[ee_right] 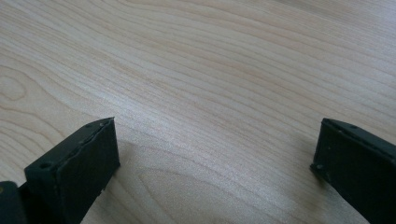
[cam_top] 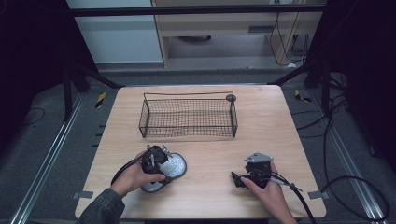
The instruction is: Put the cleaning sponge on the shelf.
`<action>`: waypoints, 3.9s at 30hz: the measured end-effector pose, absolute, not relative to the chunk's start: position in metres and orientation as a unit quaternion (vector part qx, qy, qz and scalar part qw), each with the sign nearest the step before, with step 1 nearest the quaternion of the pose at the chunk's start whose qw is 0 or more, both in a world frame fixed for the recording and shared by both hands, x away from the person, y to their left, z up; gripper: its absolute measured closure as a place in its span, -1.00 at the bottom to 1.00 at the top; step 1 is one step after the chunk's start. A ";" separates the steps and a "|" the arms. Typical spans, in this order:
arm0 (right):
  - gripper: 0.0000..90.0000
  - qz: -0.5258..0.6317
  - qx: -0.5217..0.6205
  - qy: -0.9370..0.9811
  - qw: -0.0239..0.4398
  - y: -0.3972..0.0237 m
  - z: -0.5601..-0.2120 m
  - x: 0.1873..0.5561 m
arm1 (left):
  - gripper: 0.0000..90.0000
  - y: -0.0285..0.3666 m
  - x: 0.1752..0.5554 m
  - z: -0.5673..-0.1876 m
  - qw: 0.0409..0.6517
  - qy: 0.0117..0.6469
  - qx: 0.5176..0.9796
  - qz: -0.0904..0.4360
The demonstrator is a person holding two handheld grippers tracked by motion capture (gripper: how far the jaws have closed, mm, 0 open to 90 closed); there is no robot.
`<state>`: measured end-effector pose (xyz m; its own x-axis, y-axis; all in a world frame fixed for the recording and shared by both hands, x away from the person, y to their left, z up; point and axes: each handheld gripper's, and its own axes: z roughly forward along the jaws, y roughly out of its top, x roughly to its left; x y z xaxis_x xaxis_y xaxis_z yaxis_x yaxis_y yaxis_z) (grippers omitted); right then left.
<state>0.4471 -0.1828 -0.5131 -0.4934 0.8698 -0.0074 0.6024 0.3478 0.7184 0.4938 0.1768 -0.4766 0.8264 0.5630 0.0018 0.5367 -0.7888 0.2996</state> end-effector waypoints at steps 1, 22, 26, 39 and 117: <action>-0.99 0.335 0.463 0.796 0.199 -0.183 -0.513 0.447 | -0.77 0.177 0.494 -0.477 0.144 0.290 0.945 0.047; -0.99 0.336 0.463 0.796 0.199 -0.183 -0.513 0.447 | -0.68 0.179 0.494 -0.450 0.161 0.274 0.945 0.076; -0.99 0.336 0.463 0.796 0.199 -0.183 -0.513 0.447 | -0.68 0.181 0.495 -0.444 0.164 0.270 0.945 0.088; -0.99 0.337 0.461 0.796 0.200 -0.183 -0.513 0.447 | -0.68 0.180 0.497 -0.424 0.169 0.242 0.947 0.123; -0.99 0.340 0.460 0.796 0.197 -0.183 -0.513 0.449 | -0.69 0.167 0.594 -0.322 0.136 0.151 0.940 0.275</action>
